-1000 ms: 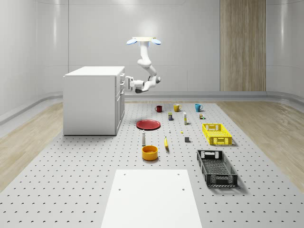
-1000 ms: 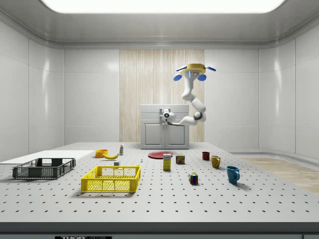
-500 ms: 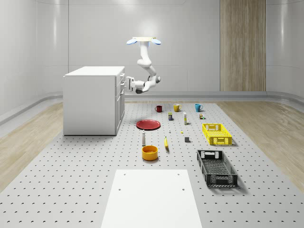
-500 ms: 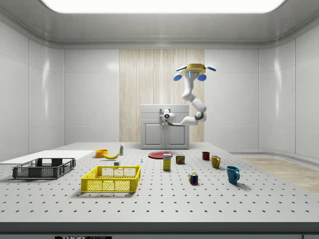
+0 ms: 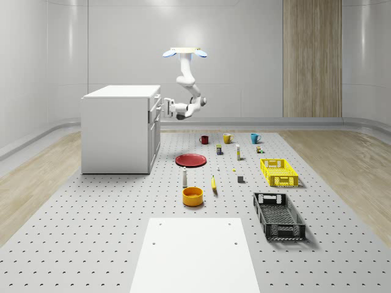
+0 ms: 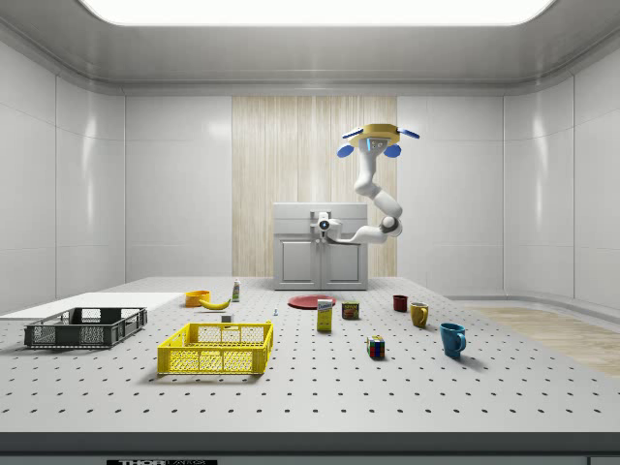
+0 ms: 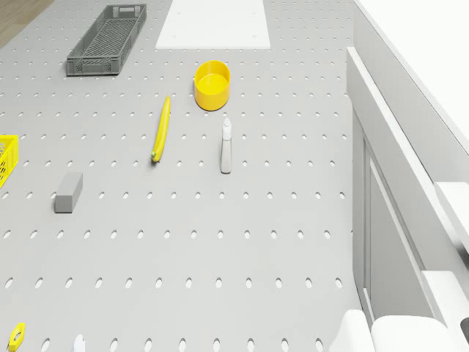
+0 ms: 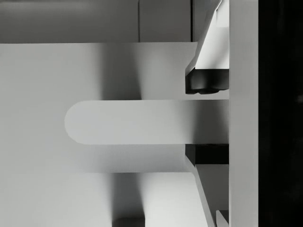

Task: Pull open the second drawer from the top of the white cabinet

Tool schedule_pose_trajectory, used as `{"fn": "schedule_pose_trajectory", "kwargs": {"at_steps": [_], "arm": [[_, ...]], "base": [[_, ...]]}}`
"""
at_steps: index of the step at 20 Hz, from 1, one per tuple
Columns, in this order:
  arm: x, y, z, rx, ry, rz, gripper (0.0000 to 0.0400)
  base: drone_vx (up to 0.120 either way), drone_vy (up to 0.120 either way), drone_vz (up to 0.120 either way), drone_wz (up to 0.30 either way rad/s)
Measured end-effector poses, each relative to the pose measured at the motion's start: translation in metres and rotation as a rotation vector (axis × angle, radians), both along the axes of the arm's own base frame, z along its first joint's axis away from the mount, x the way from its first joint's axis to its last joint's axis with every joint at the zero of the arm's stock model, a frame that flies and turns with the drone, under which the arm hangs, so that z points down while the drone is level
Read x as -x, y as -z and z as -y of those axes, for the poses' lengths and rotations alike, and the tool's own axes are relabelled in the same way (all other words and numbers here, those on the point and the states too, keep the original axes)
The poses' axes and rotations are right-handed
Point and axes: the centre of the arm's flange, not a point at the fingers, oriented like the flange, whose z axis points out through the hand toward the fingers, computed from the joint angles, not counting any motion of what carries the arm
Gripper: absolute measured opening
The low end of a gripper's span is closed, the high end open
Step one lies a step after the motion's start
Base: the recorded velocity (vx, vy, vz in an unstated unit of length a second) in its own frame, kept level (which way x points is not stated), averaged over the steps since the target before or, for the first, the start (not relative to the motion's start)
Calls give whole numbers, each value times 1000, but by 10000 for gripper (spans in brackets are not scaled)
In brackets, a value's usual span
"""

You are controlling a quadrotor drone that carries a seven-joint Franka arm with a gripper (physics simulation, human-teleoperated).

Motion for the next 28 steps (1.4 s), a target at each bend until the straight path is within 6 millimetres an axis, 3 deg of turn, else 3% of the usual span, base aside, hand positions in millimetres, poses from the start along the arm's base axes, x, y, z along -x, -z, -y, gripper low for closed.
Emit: {"fn": "schedule_pose_trajectory", "kwargs": {"at_steps": [12,13,17,28], "arm": [[0,0,23,-1,0,0,129],[2,-5,25,11,0,-37,173],[1,-2,31,7,0,-2,144],[0,1,67,-2,1,3,126]], "base": [[0,0,0,0],[0,0,0,0],[0,0,0,0],[0,0,0,0]]}}
